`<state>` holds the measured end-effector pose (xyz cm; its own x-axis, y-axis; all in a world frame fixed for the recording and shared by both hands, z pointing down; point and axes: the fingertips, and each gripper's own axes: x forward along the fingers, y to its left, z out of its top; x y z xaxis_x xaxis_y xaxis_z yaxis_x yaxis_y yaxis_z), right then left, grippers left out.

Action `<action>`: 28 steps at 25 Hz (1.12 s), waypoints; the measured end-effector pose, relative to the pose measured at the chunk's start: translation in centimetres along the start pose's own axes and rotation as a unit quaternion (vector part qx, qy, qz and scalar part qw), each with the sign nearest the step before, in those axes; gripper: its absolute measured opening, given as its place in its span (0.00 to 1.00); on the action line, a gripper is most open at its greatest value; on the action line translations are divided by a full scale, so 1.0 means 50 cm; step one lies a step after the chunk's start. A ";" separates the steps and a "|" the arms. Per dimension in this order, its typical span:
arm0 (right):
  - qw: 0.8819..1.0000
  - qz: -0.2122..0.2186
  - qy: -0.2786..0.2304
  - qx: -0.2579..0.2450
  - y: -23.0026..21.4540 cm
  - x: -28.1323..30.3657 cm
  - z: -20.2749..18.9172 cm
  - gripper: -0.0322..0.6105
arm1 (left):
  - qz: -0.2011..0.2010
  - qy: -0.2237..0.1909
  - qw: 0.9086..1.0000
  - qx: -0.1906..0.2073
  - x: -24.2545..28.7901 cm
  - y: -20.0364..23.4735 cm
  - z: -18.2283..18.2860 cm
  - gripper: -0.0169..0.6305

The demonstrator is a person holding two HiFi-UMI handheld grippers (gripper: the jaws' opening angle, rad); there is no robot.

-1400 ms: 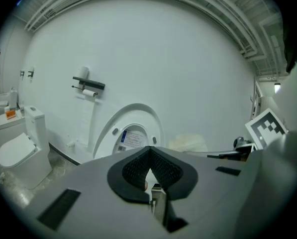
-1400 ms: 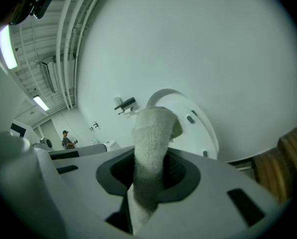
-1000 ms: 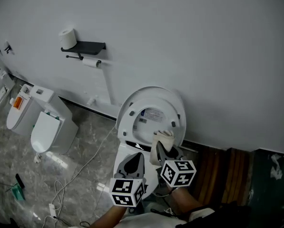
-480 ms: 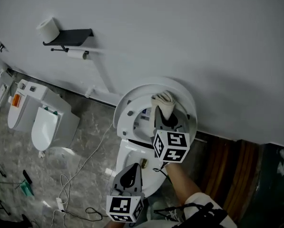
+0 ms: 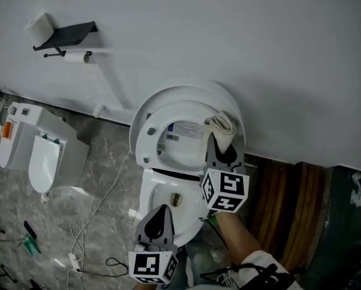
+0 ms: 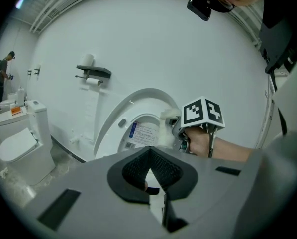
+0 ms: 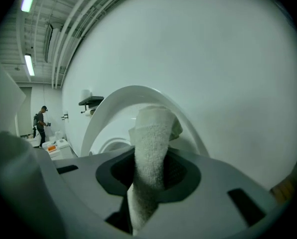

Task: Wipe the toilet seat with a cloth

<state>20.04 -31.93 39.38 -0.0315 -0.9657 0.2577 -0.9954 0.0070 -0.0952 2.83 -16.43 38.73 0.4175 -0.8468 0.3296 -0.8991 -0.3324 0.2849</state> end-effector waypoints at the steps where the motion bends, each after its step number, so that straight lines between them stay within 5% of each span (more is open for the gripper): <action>1: 1.000 -0.010 -0.001 0.007 -0.014 -0.007 -0.014 0.19 | -0.003 0.002 1.000 -0.003 0.006 0.003 -0.016 0.03; 11: 0.996 -0.057 -0.007 0.072 -0.090 -0.078 -0.178 0.19 | -0.009 0.036 0.999 -0.036 -0.017 0.017 -0.191 0.03; 28: 0.996 -0.073 0.022 0.049 -0.135 -0.141 -0.429 0.19 | -0.002 0.069 0.996 -0.051 -0.033 0.071 -0.368 0.03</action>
<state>25.05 -19.59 58.85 0.1069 -0.9425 0.3165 -0.9762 -0.1598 -0.1463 1.36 -8.57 55.75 0.4417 -0.7780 0.4469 -0.8823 -0.2863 0.3736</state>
